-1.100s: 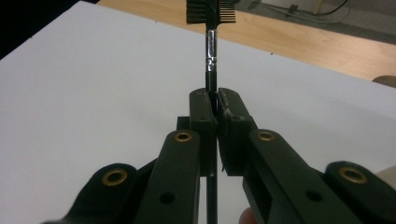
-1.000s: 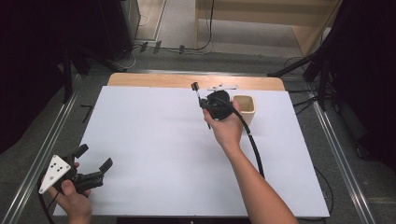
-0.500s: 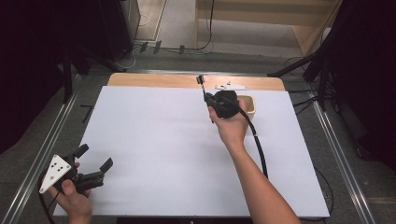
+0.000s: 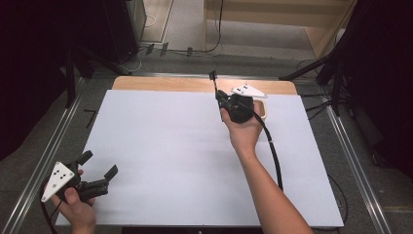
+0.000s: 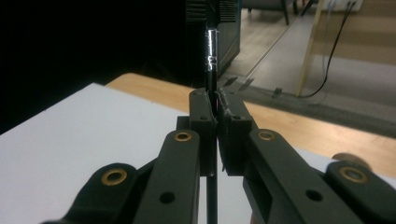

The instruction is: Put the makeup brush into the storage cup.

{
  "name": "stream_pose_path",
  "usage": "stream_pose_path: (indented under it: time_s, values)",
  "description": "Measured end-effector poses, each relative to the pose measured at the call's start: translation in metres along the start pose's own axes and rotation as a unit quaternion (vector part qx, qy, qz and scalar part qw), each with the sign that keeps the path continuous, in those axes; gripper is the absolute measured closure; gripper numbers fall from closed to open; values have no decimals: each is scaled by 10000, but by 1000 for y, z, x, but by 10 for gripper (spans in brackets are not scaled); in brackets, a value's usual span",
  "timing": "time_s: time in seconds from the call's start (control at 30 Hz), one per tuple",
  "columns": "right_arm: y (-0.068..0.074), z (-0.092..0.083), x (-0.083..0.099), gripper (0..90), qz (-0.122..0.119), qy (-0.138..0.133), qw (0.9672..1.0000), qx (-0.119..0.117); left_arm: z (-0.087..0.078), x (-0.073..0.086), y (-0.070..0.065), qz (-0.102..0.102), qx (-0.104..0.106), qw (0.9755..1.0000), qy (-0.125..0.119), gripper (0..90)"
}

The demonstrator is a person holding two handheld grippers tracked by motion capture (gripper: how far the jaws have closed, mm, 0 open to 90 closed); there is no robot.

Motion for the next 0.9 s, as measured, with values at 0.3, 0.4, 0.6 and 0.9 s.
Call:
stream_pose_path:
  time_s: [0.3,0.4,0.6,0.9]
  values:
    - [-3,-7,-9,871,-257,-655,9975,40,0,0,0,-1,6,10000,-1,3]
    - [-5,-9,-13,871,-293,-834,9961,23,1,0,-1,3,9,10000,2,3]
    - [-7,-13,-19,871,-410,-1091,9932,28,1,0,-1,-5,10,10000,7,3]
    - [-15,-18,-25,871,-313,-1274,9914,43,1,0,-1,4,10,10000,-1,4]
Point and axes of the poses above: each handheld gripper's, and its own axes: z roughly forward along the jaws, x roughly out of its underside, y roughly to its left, the point moved 8 cm from there along z, roughly forward along the jaws, and after that the axes turned 4 degrees about x, right-handed, at the moved point
